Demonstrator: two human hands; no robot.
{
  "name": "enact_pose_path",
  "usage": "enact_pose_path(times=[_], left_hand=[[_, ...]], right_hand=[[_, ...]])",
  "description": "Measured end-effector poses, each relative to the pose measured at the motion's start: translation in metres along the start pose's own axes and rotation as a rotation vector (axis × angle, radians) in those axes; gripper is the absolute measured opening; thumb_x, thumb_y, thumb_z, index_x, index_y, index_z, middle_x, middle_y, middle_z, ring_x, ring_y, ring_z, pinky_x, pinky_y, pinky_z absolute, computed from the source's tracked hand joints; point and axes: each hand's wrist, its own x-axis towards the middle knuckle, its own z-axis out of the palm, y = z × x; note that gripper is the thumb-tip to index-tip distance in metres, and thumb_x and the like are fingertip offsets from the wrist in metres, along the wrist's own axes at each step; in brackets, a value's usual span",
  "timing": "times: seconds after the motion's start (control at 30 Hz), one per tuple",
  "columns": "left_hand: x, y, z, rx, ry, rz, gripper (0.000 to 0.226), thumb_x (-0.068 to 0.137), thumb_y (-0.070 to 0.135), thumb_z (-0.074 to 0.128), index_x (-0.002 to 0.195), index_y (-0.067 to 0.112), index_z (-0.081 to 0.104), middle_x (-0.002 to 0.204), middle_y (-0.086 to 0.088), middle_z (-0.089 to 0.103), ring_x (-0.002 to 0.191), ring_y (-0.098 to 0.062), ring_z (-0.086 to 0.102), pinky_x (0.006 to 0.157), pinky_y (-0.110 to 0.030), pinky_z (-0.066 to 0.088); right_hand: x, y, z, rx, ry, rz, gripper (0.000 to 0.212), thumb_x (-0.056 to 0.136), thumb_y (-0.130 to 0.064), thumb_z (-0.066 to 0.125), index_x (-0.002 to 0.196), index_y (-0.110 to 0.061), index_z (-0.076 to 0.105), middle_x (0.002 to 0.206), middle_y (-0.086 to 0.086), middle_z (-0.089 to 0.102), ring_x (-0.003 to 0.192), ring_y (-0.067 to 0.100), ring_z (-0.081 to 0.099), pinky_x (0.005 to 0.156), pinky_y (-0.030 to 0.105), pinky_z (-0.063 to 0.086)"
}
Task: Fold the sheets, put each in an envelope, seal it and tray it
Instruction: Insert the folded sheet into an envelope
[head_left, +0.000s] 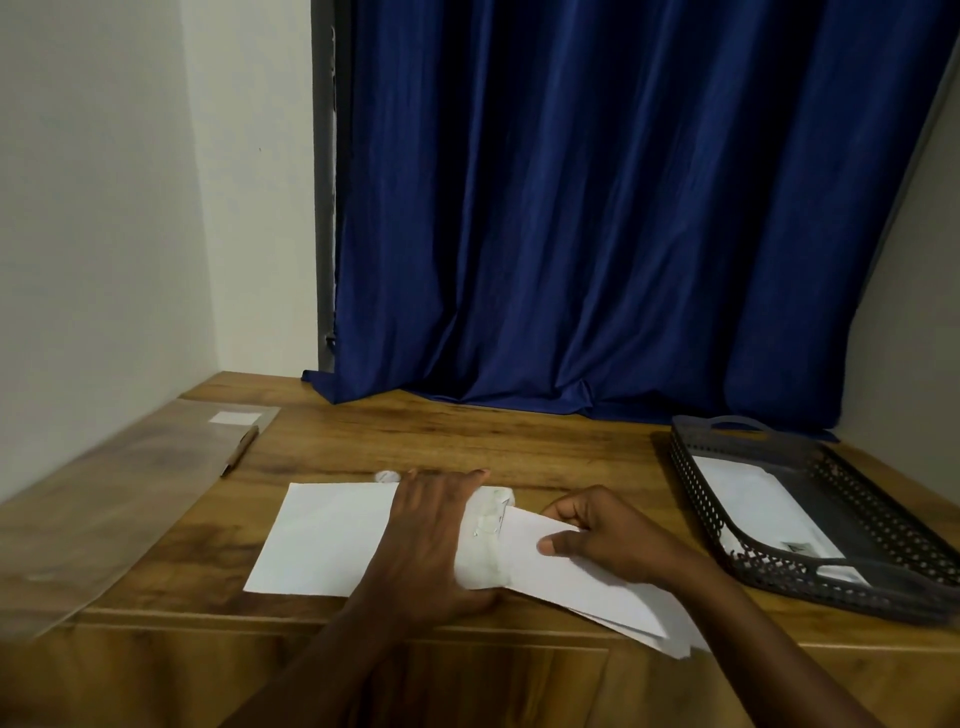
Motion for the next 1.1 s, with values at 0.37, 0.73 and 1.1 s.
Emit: enact_pose_path(times=[0.37, 0.73, 1.1], left_hand=[[0.001, -0.003, 0.006, 0.033, -0.018, 0.028, 0.109, 0.060, 0.076, 0.069, 0.149, 0.030, 0.026, 0.142, 0.005, 0.042, 0.131, -0.016, 0.041, 0.117, -0.049, 0.028], [0.002, -0.002, 0.009, 0.006, 0.013, 0.021, 0.091, 0.078, 0.081, 0.051, 0.146, 0.022, 0.038, 0.137, 0.004, 0.047, 0.128, -0.016, 0.045, 0.123, -0.042, 0.014], [0.000, 0.000, 0.000, 0.039, -0.046, -0.018, 0.111, 0.062, 0.077, 0.068, 0.152, 0.029, 0.024, 0.148, 0.003, 0.042, 0.135, -0.019, 0.039, 0.117, -0.054, 0.028]], right_hand=[[0.020, -0.012, 0.025, -0.124, 0.278, -0.004, 0.040, 0.069, -0.039, 0.089, 0.099, -0.039, 0.062, 0.089, -0.008, 0.067, 0.081, 0.009, 0.063, 0.074, 0.035, 0.054], [0.039, -0.029, 0.069, -0.492, 0.492, -0.107, 0.045, 0.079, -0.007, 0.061, 0.116, -0.026, 0.046, 0.113, -0.005, 0.057, 0.077, 0.021, 0.061, 0.063, 0.034, 0.048], [-0.023, 0.018, -0.003, -0.025, 0.415, 0.283, 0.070, 0.072, -0.072, 0.070, 0.125, -0.028, 0.058, 0.110, -0.004, 0.065, 0.090, 0.009, 0.061, 0.071, 0.029, 0.049]])
